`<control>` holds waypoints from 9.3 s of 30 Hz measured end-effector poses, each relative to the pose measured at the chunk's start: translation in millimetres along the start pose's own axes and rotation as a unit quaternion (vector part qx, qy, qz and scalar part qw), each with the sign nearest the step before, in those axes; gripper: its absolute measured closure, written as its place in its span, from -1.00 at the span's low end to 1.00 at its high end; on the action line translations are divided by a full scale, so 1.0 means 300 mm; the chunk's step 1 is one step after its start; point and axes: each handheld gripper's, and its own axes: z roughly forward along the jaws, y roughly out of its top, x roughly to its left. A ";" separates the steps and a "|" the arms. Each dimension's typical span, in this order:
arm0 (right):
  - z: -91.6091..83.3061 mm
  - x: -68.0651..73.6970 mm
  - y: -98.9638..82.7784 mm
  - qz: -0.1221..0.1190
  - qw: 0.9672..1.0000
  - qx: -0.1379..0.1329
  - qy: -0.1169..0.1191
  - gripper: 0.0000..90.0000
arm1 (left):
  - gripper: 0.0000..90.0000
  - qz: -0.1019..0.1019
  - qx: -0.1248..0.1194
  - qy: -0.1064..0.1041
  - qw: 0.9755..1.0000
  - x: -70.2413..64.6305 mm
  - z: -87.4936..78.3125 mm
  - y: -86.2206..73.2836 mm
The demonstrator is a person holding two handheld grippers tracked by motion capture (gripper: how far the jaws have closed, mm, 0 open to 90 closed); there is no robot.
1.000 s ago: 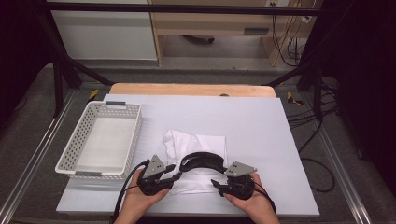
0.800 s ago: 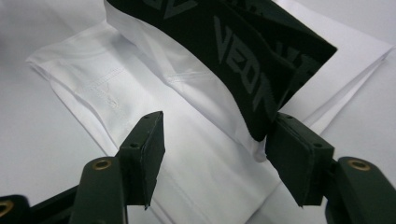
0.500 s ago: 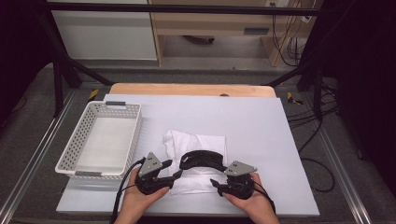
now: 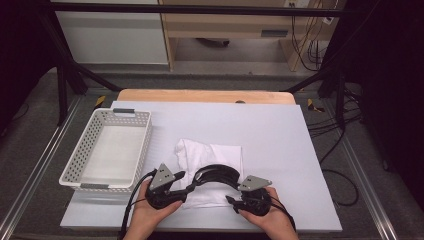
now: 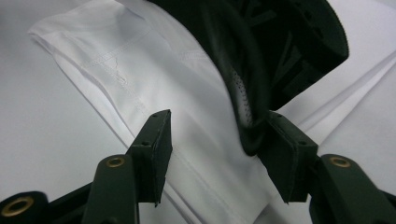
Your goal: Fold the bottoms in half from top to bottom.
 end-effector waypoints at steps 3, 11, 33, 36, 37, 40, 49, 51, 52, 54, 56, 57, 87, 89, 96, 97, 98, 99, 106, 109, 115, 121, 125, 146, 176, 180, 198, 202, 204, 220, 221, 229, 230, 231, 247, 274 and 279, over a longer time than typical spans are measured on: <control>-0.005 -0.002 -0.001 0.000 1.000 -0.001 0.002 0.04 | -0.04 0.002 0.001 -0.002 1.000 -0.002 0.002 0.000; -0.017 -0.003 0.010 0.005 1.000 -0.015 0.000 -0.19 | -0.06 0.002 -0.004 -0.005 1.000 -0.012 0.001 0.002; -0.038 -0.012 0.041 0.013 0.998 -0.064 -0.010 -0.28 | -0.07 0.014 0.019 -0.030 0.999 -0.045 0.041 -0.015; -0.043 -0.009 0.041 0.007 0.998 -0.066 -0.005 -0.21 | -0.06 0.022 0.023 -0.035 0.999 -0.061 0.043 -0.014; -0.045 -0.007 0.041 0.005 0.998 -0.067 -0.005 -0.19 | -0.06 0.024 0.024 -0.037 0.999 -0.067 0.043 -0.012; -0.047 -0.004 0.041 0.009 0.998 -0.068 -0.002 -0.17 | -0.09 0.024 0.029 -0.043 0.998 -0.087 0.033 -0.016; -0.019 0.019 0.032 -0.001 0.999 -0.042 0.007 -0.12 | -0.04 0.040 0.060 -0.017 0.997 -0.109 0.052 -0.082; -0.016 0.031 0.033 -0.013 0.999 -0.036 0.002 -0.02 | 0.05 0.045 0.071 -0.012 0.996 -0.112 0.061 -0.090; -0.014 0.037 0.035 -0.016 0.999 -0.032 0.000 0.06 | 0.13 0.046 0.074 -0.011 0.996 -0.111 0.062 -0.095; -0.011 0.044 0.034 -0.024 0.999 -0.024 -0.002 0.17 | 0.25 0.049 0.075 -0.005 0.996 -0.107 0.059 -0.102; -0.010 0.049 0.033 -0.036 0.999 -0.019 0.000 0.39 | 0.34 0.052 0.077 -0.001 0.996 -0.097 0.054 -0.100; -0.009 0.051 0.032 -0.040 0.999 -0.016 0.002 0.47 | 0.38 0.053 0.078 0.002 0.996 -0.091 0.051 -0.099; -0.036 0.065 0.061 -0.023 0.998 -0.055 0.020 0.24 | 0.40 0.058 0.042 -0.031 0.997 -0.097 0.062 -0.066; -0.026 0.064 0.055 -0.031 0.999 -0.042 0.017 0.44 | 0.48 0.063 0.056 -0.037 0.996 -0.105 0.071 -0.072; -0.018 0.077 0.033 -0.058 0.998 -0.012 0.028 0.75 | 0.71 0.069 0.075 -0.047 0.994 -0.112 0.060 -0.079; -0.020 0.078 0.029 -0.059 0.998 -0.007 0.030 0.75 | 0.72 0.070 0.077 -0.048 0.993 -0.113 0.058 -0.081; -0.020 0.079 0.026 -0.060 0.998 -0.006 0.030 0.75 | 0.72 0.071 0.079 -0.050 0.993 -0.114 0.055 -0.082; -0.021 0.078 0.024 -0.059 0.998 -0.006 0.032 0.74 | 0.71 0.072 0.079 -0.050 0.993 -0.115 0.051 -0.082; -0.043 0.069 0.026 -0.038 0.999 -0.019 0.030 0.31 | 0.42 0.060 0.044 -0.041 0.996 -0.099 0.009 -0.066; -0.063 0.057 0.028 -0.023 0.998 -0.038 0.034 0.16 | 0.32 0.050 0.031 -0.048 0.997 -0.088 -0.008 -0.052; -0.085 0.032 0.015 -0.004 0.998 -0.037 0.044 -0.06 | 0.13 0.042 0.013 -0.030 0.999 -0.066 -0.032 0.007; -0.099 0.013 0.011 0.014 0.999 -0.042 0.015 -0.51 | -0.03 0.038 0.022 0.002 0.999 -0.039 -0.016 0.026; -0.112 0.003 0.000 0.019 0.999 -0.038 0.001 -0.63 | -0.15 0.043 0.022 0.011 0.999 -0.036 -0.007 0.053; -0.123 -0.022 -0.052 0.049 0.998 -0.026 -0.005 -0.64 | -0.60 0.052 0.030 0.041 0.997 0.004 0.087 0.262; -0.098 0.004 -0.046 0.043 0.999 0.000 -0.007 -0.67 | -0.71 0.019 0.044 0.109 0.993 0.194 0.195 0.303; -0.100 0.002 -0.046 0.046 0.999 -0.001 -0.005 -0.67 | -0.71 0.004 0.052 0.113 0.992 0.213 0.207 0.298; -0.108 0.010 -0.036 0.061 0.998 -0.014 0.013 -0.68 | -0.69 -0.016 0.079 0.152 0.985 0.278 0.265 0.271; -0.102 0.019 -0.035 0.048 0.999 -0.010 0.005 -0.68 | -0.69 -0.025 0.083 0.160 0.983 0.301 0.274 0.263; -0.098 0.020 -0.037 0.043 0.999 -0.005 0.000 -0.69 | -0.66 -0.027 0.086 0.165 0.982 0.308 0.280 0.260; -0.097 0.021 -0.040 0.033 0.999 0.001 -0.008 -0.70 | -0.61 -0.034 0.122 0.161 0.979 0.338 0.334 0.212; -0.098 0.020 -0.040 0.034 0.999 0.001 -0.008 -0.70 | -0.61 -0.031 0.125 0.162 0.978 0.336 0.336 0.205; -0.098 0.019 -0.040 0.032 0.999 0.000 -0.009 -0.70 | -0.61 -0.034 0.144 0.166 0.975 0.352 0.352 0.156; -0.099 0.019 -0.040 0.033 0.999 0.000 -0.009 -0.70 | -0.61 -0.034 0.148 0.167 0.974 0.354 0.355 0.151; -0.099 0.018 -0.040 0.032 0.999 -0.001 -0.008 -0.70 | -0.61 -0.030 0.152 0.169 0.973 0.355 0.357 0.147; -0.117 -0.006 -0.044 0.047 0.999 -0.013 -0.016 -0.70 | -0.25 -0.059 0.103 0.125 0.985 0.350 0.339 0.089; -0.103 -0.039 -0.083 0.018 0.999 0.035 -0.008 0.02 | 0.76 -0.049 0.076 0.098 0.991 0.308 0.344 0.076; -0.086 -0.031 -0.069 0.022 0.999 0.030 -0.014 0.24 | 0.76 -0.048 0.080 0.099 0.991 0.306 0.345 0.080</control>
